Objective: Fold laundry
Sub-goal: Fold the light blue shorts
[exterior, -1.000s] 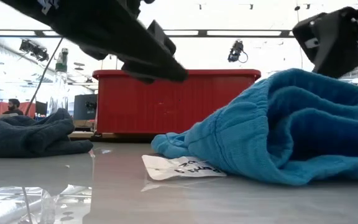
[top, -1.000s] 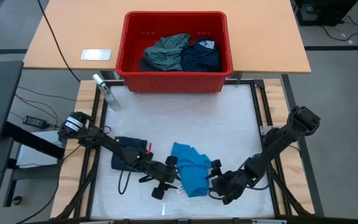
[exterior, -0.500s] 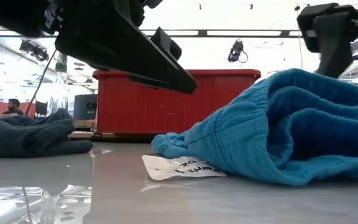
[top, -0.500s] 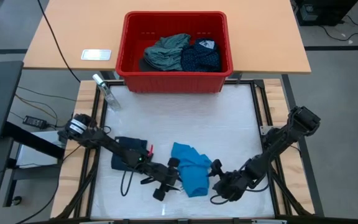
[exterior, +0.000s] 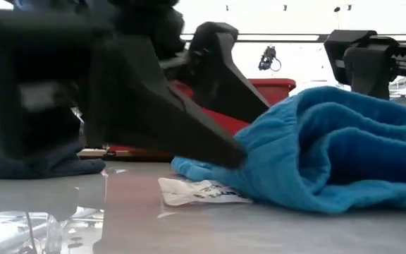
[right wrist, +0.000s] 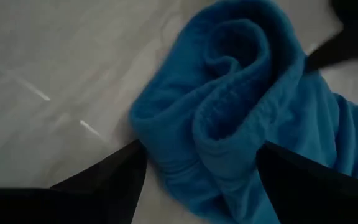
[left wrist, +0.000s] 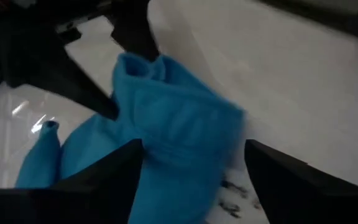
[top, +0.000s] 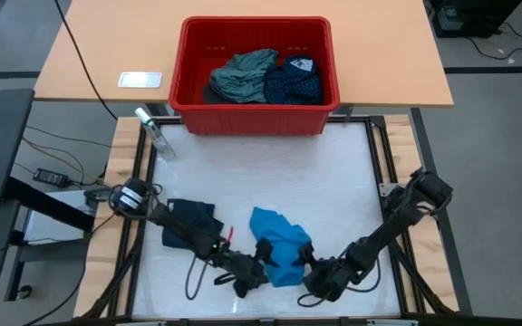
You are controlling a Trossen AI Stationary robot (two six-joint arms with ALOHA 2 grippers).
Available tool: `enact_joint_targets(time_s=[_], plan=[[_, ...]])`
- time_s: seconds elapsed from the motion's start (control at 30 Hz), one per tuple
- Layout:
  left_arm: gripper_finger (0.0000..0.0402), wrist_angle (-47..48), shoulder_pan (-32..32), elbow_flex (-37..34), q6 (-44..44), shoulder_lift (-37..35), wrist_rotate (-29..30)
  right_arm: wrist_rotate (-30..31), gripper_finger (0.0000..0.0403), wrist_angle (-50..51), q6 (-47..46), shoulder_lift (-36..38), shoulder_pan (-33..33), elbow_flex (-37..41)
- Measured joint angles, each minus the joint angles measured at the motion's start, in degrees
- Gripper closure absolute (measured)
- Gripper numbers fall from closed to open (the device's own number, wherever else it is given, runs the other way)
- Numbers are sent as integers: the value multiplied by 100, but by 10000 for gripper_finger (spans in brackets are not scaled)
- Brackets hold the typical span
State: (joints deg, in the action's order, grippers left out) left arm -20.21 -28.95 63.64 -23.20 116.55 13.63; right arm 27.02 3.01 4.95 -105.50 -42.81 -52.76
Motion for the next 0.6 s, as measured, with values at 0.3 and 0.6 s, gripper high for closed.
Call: enact_joint_targets(time_s=[0.3,0.6], plan=[[148,18,44,472,-407,608,57,359,199,3,-1171,-196,29,-71],[368,379,42,536,853,128,405,-425,373,506,-2572,208,110,-337]])
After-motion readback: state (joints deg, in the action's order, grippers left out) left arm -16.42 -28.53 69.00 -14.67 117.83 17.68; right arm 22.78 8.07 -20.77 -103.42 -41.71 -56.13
